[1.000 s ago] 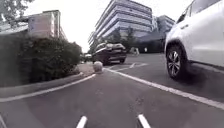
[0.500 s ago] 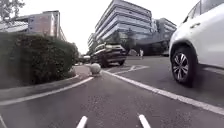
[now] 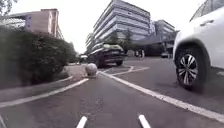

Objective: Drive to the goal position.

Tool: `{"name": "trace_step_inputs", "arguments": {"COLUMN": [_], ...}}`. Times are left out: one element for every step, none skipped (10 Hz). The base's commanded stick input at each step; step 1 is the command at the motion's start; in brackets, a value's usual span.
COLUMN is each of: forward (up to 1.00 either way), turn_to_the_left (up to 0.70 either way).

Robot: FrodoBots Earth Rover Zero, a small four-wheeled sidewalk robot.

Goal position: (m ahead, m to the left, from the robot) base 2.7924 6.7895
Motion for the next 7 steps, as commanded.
{"name": "trace_step_inputs", "arguments": {"forward": [0.7,0.7,0.7,0.7,0.7,0.7,0.7], "turn_to_the_left": [0.0,0.0,0.0,0.0,0.0,0.0,0.0]}}
